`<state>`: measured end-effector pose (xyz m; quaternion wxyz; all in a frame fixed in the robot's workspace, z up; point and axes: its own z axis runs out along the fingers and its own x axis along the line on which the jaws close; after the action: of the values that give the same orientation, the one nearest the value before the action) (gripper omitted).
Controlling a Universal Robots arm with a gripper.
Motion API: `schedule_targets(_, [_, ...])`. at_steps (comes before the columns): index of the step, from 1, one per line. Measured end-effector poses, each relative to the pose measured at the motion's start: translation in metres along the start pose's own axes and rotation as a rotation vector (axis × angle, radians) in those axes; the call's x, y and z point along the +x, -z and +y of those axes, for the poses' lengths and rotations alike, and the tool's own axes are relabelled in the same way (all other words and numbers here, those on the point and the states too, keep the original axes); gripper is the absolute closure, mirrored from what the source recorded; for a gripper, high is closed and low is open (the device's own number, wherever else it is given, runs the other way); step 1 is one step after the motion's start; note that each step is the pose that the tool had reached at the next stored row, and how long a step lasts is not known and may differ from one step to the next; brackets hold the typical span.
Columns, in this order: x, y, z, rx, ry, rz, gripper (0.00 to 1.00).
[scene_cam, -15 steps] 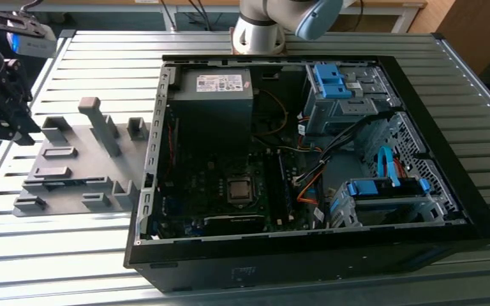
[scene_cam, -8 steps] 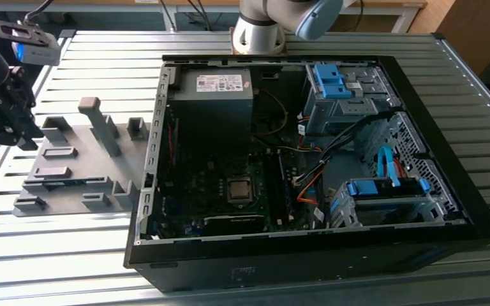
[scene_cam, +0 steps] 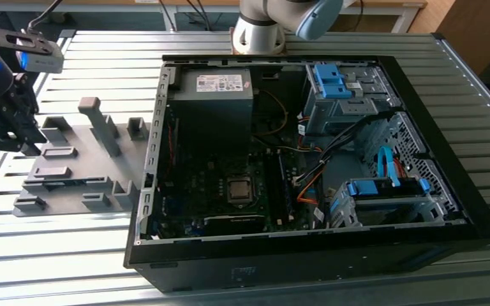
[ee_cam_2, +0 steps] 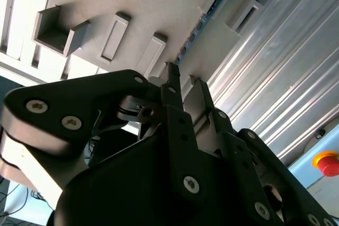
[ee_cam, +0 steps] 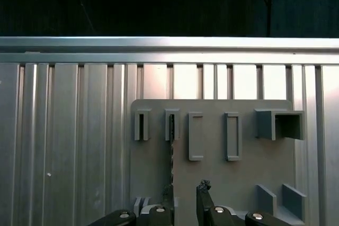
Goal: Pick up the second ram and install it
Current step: 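Pick up the second ram and move it above second insertion slot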
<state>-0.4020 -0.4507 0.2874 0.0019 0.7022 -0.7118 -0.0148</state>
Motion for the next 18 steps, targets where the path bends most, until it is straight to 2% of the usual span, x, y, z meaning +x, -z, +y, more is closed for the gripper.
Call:
schedule_targets(9, [0.0010,-0.0021,-0.0002,0.0002,0.000,-0.0002,0.69])
schedule_targets(18, [0.0077,-0.0156,-0.0005,0.0002,-0.002,-0.0002,0.69])
